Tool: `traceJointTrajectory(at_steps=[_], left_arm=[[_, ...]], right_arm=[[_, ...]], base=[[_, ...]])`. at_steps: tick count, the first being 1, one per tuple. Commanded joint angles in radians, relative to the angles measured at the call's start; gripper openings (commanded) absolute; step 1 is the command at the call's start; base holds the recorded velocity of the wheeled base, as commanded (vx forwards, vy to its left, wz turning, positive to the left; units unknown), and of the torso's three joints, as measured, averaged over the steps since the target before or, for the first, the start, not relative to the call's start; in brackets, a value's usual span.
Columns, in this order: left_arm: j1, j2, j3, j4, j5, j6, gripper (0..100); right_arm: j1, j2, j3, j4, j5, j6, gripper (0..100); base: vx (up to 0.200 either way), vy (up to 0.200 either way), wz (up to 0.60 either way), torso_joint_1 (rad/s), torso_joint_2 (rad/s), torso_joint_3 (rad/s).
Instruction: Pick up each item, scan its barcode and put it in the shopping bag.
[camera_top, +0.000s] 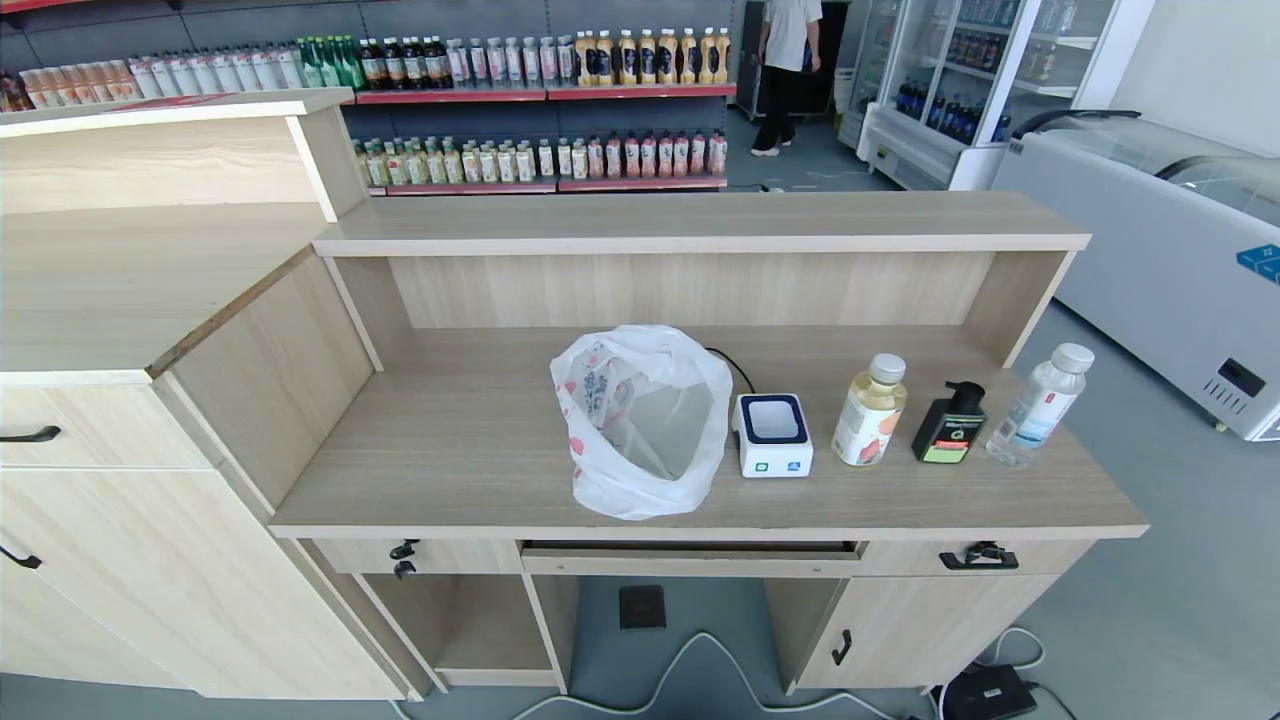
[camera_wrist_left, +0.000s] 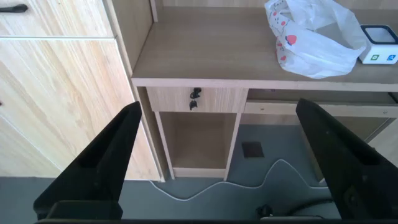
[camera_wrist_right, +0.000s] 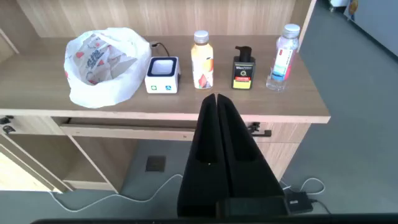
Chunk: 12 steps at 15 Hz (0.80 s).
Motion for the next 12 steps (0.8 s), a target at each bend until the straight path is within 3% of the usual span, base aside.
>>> traceJointTrajectory(at_steps=[1, 4, 5, 12], left_arm=[[0.0, 0.0, 0.0, 0.0, 0.0, 0.0, 100], [0.0, 0.0, 0.0, 0.0, 0.0, 0.0, 100], [0.0, 0.0, 0.0, 0.0, 0.0, 0.0, 100], [0.0, 0.0, 0.0, 0.0, 0.0, 0.0, 100]], right_arm=[[-0.011, 0.423, -0.273, -0.062, -0.017, 0.032, 0], [-0.019, 0.633, -0.219, -0.272, -0.018, -0.002, 0], [-0.019, 0.693, -0.196, -0.361, -0.017, -0.016, 100], [-0.082, 1.072, 0.011, -0.853, -0.017, -0.009, 100]], base=[[0.0, 0.0, 0.0, 0.0, 0.0, 0.0], [0.0, 0.0, 0.0, 0.0, 0.0, 0.0], [0.0, 0.0, 0.0, 0.0, 0.0, 0.0], [0.0, 0.0, 0.0, 0.0, 0.0, 0.0]])
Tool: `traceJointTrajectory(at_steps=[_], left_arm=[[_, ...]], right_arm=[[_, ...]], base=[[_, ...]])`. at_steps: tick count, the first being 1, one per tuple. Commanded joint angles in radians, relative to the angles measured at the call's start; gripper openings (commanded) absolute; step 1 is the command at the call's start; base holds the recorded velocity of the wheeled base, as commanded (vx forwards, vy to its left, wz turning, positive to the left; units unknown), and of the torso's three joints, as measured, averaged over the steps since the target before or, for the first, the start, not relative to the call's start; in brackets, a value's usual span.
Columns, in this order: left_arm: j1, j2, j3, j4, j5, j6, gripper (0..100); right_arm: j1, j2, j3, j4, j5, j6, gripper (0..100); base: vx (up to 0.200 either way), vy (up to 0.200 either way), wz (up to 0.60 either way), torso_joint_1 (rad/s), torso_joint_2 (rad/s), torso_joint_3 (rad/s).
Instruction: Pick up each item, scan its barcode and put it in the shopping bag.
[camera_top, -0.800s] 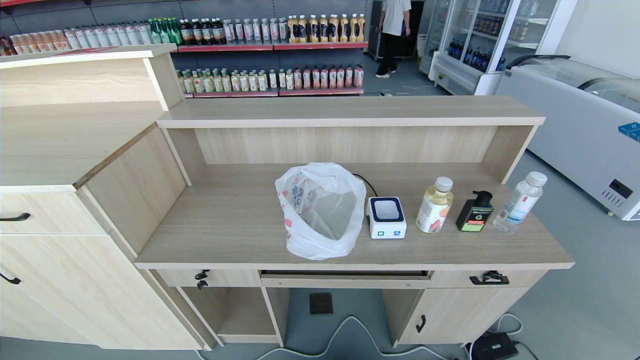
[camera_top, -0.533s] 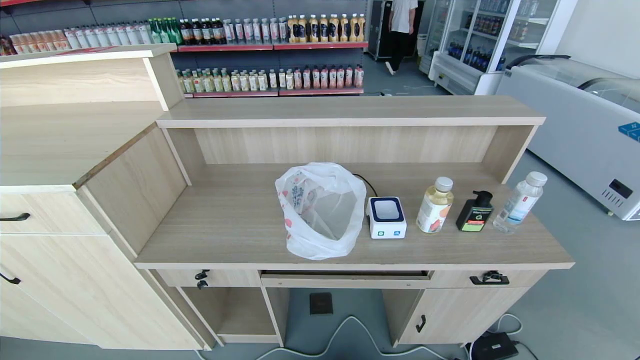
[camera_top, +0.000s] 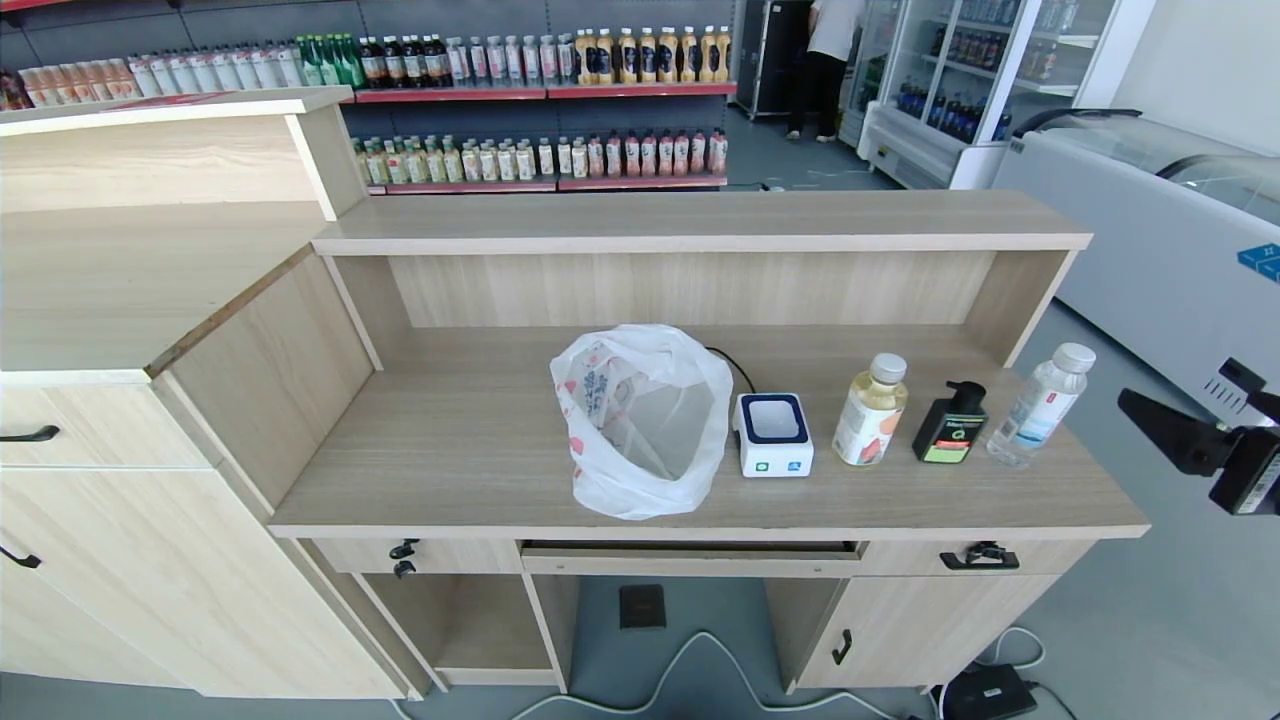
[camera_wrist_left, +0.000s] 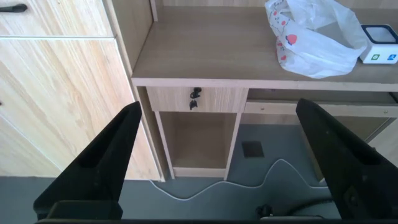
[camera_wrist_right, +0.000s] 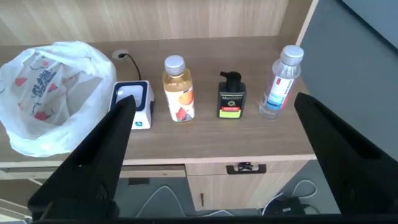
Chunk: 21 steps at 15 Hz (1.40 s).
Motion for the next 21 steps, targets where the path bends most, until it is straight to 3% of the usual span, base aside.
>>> traceJointTrajectory(at_steps=[1, 8, 13, 21], left_arm=[[0.0, 0.0, 0.0, 0.0, 0.0, 0.0, 100], [0.0, 0.0, 0.0, 0.0, 0.0, 0.0, 100], [0.0, 0.0, 0.0, 0.0, 0.0, 0.0, 100], [0.0, 0.0, 0.0, 0.0, 0.0, 0.0, 100]], right_arm=[[-0.022, 0.193, 0.047, -0.11, 0.001, 0.003, 100], [-0.033, 0.52, -0.01, -0.406, -0.001, -0.013, 100], [-0.109, 0.681, -0.159, -0.408, 0.022, -0.016, 100], [-0.039, 0.828, -0.31, -0.408, 0.022, -0.041, 100]], base=[[0.0, 0.0, 0.0, 0.0, 0.0, 0.0], [0.0, 0.0, 0.0, 0.0, 0.0, 0.0], [0.0, 0.0, 0.0, 0.0, 0.0, 0.0], [0.0, 0.0, 0.0, 0.0, 0.0, 0.0]])
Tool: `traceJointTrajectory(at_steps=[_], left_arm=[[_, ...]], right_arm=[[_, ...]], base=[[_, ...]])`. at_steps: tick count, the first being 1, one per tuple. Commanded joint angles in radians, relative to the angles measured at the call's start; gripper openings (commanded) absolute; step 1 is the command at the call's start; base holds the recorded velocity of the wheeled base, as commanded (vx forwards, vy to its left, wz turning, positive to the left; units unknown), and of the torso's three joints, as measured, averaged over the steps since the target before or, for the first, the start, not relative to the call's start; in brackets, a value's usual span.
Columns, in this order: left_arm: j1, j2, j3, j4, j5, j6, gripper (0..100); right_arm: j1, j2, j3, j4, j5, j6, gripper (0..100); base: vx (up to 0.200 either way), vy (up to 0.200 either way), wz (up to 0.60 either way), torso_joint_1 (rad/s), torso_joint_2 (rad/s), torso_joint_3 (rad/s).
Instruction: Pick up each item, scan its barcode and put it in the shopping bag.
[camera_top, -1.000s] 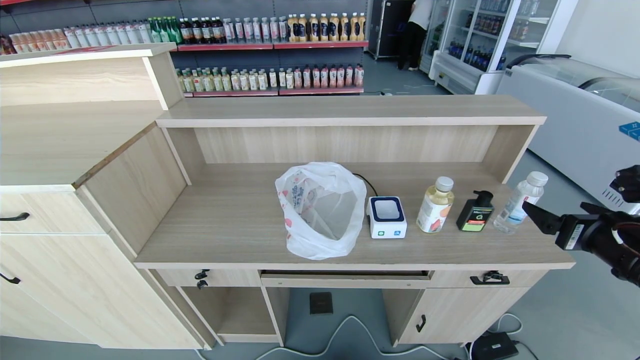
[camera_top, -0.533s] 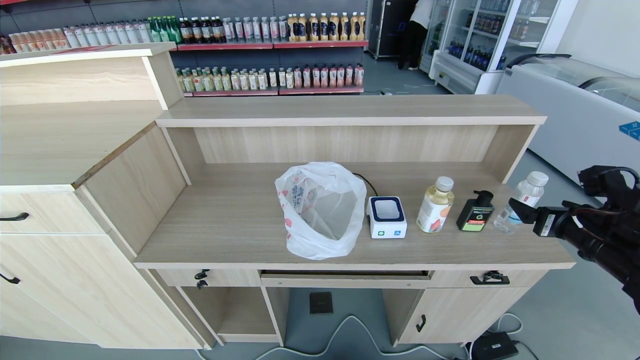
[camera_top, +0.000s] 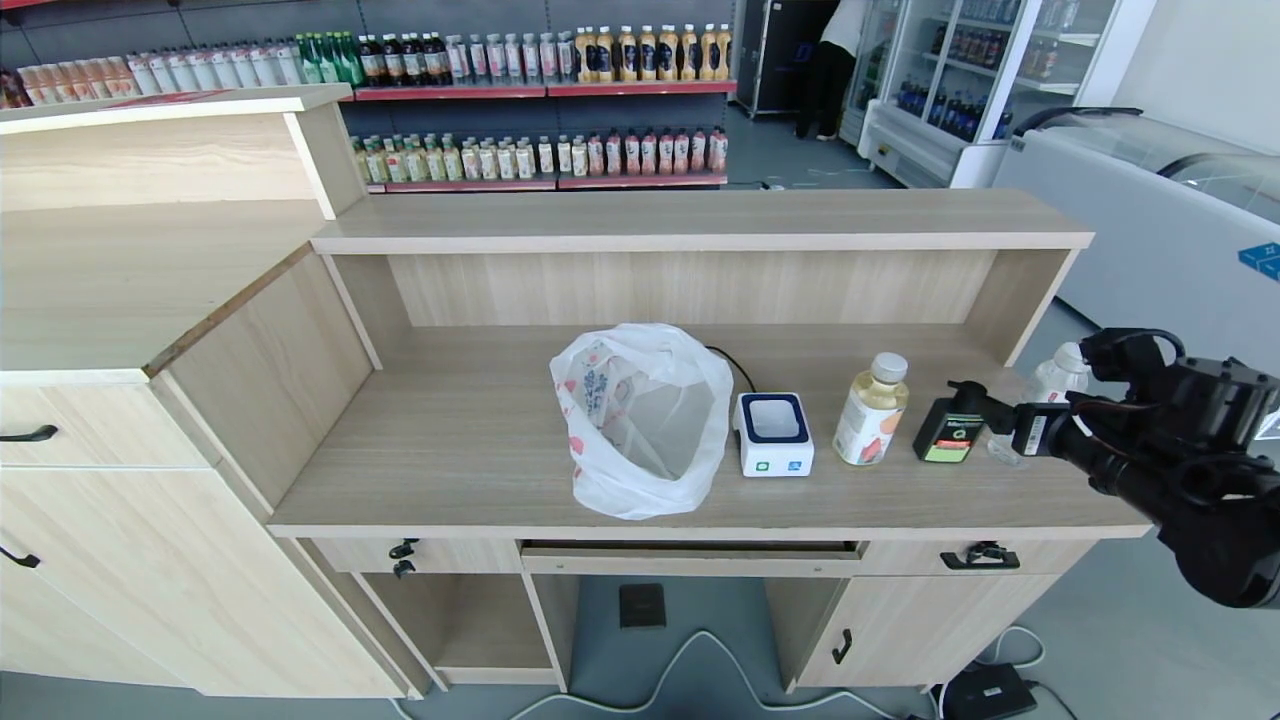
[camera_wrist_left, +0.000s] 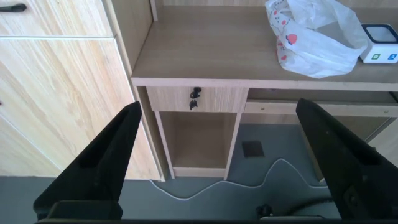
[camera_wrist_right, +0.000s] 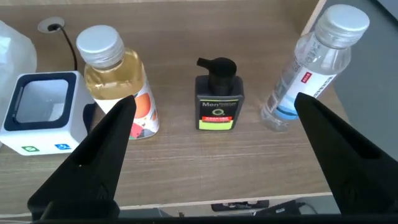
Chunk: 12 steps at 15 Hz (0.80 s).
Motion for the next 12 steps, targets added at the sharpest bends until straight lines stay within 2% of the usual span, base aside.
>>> traceJointTrajectory(at_steps=[1, 4, 7, 12], left_arm=[[0.0, 0.0, 0.0, 0.0, 0.0, 0.0, 100], [0.0, 0.0, 0.0, 0.0, 0.0, 0.0, 100], [0.0, 0.0, 0.0, 0.0, 0.0, 0.0, 100], [0.0, 0.0, 0.0, 0.0, 0.0, 0.0, 100]], right_arm=[[0.03, 0.05, -0.036, 0.0, -0.001, 0.0, 100], [0.07, 0.1, -0.084, -0.002, -0.011, -0.005, 100], [0.078, 0.131, -0.098, -0.019, -0.033, -0.056, 100], [0.089, 0.169, -0.107, -0.029, -0.068, -0.066, 100]], base=[[0.0, 0.0, 0.0, 0.0, 0.0, 0.0], [0.0, 0.0, 0.0, 0.0, 0.0, 0.0], [0.0, 0.0, 0.0, 0.0, 0.0, 0.0], [0.0, 0.0, 0.0, 0.0, 0.0, 0.0]])
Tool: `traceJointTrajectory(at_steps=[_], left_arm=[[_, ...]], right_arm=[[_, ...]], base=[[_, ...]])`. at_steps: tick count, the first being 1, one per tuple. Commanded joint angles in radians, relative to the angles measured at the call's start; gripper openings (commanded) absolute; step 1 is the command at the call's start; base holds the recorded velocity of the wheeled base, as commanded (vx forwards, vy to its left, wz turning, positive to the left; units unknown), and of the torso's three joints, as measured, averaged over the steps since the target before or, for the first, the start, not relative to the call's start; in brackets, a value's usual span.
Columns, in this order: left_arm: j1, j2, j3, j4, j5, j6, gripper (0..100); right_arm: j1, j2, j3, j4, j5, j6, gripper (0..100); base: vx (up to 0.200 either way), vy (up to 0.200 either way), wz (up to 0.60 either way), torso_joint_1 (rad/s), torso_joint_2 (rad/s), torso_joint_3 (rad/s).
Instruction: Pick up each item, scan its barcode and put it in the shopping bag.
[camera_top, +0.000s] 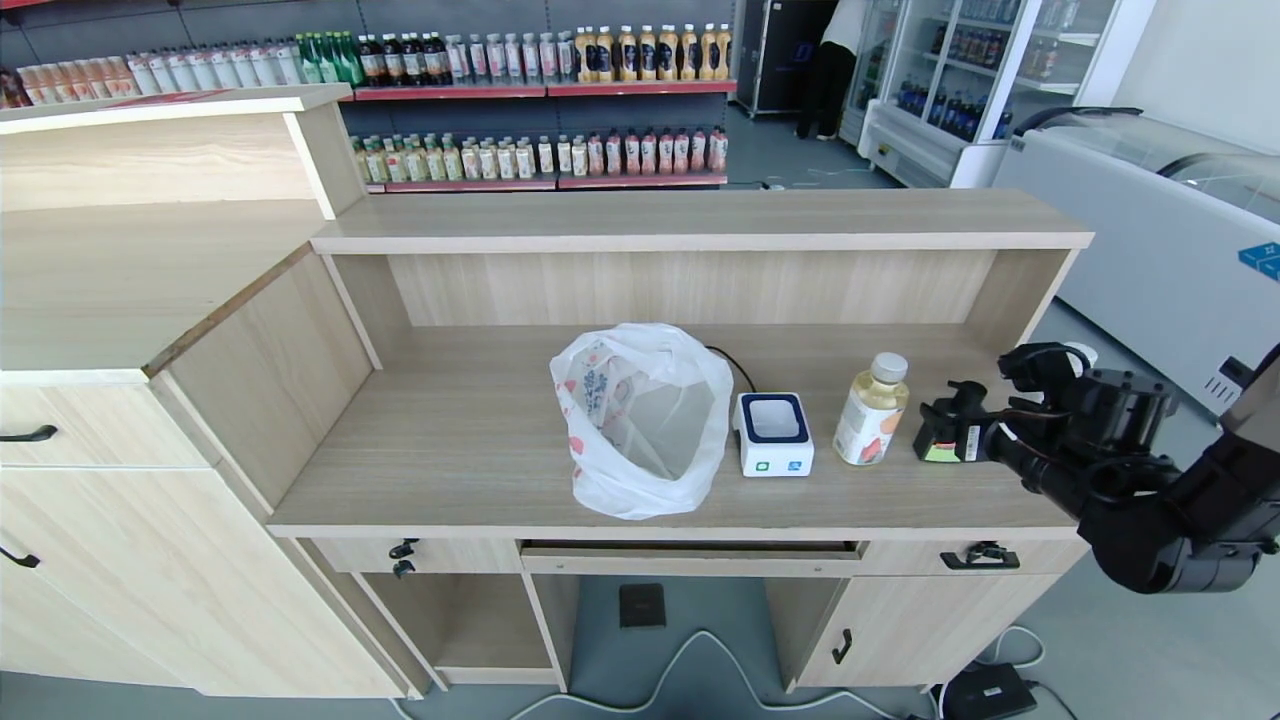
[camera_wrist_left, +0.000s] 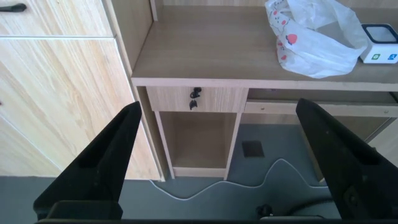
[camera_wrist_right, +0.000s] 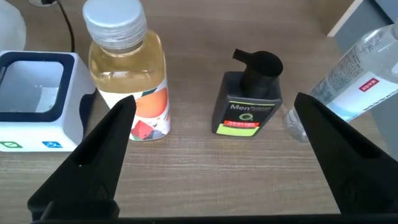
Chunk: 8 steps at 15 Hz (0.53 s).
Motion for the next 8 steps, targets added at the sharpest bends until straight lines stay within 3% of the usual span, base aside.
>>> traceJointTrajectory(at_steps=[1, 8], left_arm=[[0.0, 0.0, 0.0, 0.0, 0.0, 0.0, 100], [0.0, 0.0, 0.0, 0.0, 0.0, 0.0, 100]], right_arm=[[0.014, 0.028, -0.022, 0.001, 0.0, 0.0, 100], [0.063, 0.14, -0.115, -0.016, -0.021, 0.0, 100]], base=[[0.0, 0.0, 0.0, 0.0, 0.0, 0.0], [0.0, 0.0, 0.0, 0.0, 0.0, 0.0]])
